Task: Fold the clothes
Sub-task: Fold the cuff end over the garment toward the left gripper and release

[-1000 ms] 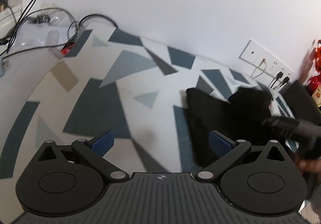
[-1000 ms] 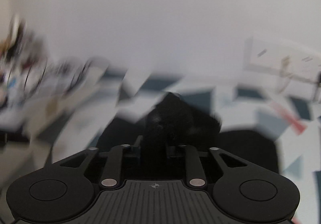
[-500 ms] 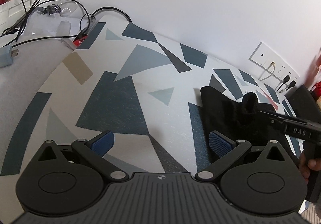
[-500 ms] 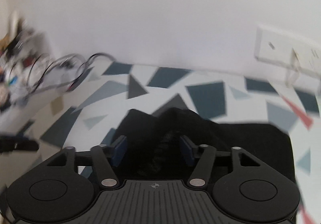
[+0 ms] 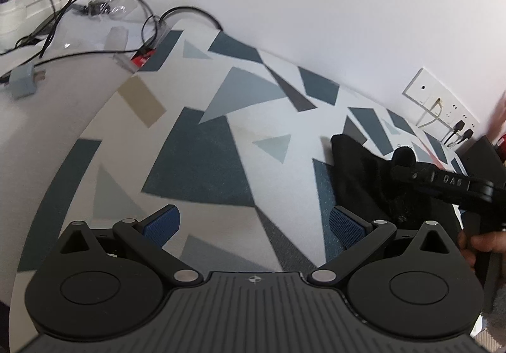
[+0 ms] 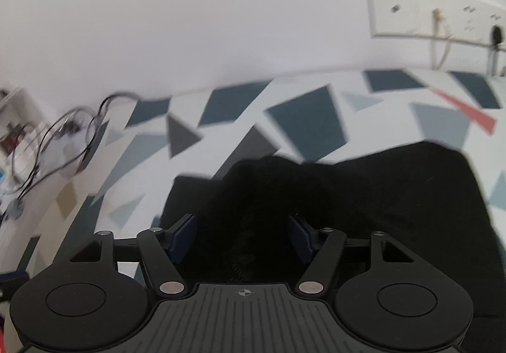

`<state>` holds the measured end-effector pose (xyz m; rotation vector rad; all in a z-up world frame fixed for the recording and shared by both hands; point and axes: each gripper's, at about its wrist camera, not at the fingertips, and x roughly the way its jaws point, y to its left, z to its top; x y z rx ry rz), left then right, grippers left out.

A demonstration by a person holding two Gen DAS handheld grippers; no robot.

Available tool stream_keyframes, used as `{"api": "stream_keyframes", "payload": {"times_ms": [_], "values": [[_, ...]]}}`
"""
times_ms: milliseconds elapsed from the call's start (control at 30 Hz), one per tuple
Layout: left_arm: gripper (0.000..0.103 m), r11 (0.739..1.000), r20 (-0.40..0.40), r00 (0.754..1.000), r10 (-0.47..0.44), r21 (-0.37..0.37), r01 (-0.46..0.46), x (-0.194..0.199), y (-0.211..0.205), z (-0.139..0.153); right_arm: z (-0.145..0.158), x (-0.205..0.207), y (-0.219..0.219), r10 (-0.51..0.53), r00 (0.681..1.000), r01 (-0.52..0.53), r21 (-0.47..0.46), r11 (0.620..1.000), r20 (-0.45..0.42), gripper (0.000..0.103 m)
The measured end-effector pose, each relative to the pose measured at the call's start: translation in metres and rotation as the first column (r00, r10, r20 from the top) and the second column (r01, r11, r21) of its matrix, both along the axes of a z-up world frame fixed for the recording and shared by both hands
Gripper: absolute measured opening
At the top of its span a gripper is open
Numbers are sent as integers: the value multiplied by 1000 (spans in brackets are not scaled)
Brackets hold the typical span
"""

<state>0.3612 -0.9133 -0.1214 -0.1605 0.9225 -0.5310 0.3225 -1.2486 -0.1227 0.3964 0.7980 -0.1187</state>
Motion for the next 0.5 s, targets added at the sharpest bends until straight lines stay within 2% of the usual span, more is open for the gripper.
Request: {"api": "stream_keyframes", "payload": {"times_ms": [33,133,233,333,400,500], "values": [[103,1000,-6,1000,5,6,-5,0,1,-1,-4,3,6,40,999,-40,-7,999,-23,61],[103,1000,-19,1000,13,6,-13,1,2,-3,-5,11,27,137,988,-144,-113,983,-75,68],[103,1000,-28,1000,6,11,-6,4,-3,-4,0,12,29,158,984,-167,-114,979,-85,69],[103,1000,-26,999,-22,12,22,6,-15,-2,13,1,15,112,993,-116,-80,990,-44,69],[103,999,-29,998,-51,9,51,7,-27,-2,22,-13,-3,48,999,-48,-65,997,-4,79],[103,995,-49,993,-103,0,103,10,-53,-3,28,-36,-37,-70,997,71,-31,997,33,83]]}}
